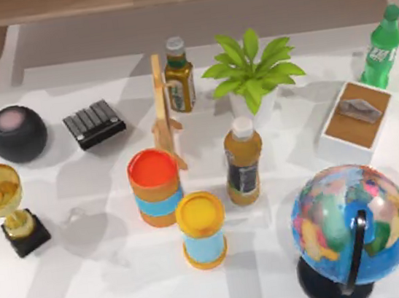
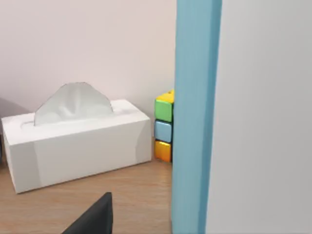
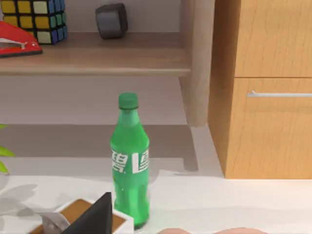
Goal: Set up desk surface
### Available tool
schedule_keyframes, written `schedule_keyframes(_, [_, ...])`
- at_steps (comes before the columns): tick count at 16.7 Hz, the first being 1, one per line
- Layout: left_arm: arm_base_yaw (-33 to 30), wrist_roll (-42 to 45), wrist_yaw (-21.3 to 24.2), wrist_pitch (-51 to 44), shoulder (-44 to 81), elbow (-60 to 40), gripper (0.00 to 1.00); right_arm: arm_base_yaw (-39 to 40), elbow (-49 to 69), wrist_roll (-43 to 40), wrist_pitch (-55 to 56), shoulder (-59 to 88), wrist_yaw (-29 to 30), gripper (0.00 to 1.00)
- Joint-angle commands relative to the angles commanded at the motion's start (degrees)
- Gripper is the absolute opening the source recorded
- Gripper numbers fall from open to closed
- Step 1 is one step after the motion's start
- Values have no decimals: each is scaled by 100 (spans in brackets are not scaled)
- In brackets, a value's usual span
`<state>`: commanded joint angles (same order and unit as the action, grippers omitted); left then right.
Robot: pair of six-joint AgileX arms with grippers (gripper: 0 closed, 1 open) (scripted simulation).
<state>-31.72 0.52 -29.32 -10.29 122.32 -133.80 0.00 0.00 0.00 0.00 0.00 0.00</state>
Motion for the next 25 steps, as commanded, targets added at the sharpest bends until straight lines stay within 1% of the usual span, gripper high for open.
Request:
schedule_keyframes(3, [0, 0, 0, -1, 2, -3, 100, 0, 0, 0, 0, 0, 0, 100])
schedule_keyframes(16, [0, 0, 0, -1, 2, -3, 2, 0, 0, 0, 0, 0, 0, 100])
schedule_keyframes(17, [0, 0, 0, -1, 2, -3, 0, 0, 0, 0, 0, 0, 0, 100])
schedule_keyframes(25, [-18, 8, -1, -2, -2, -4, 0, 0, 0, 0, 0, 0, 0, 100])
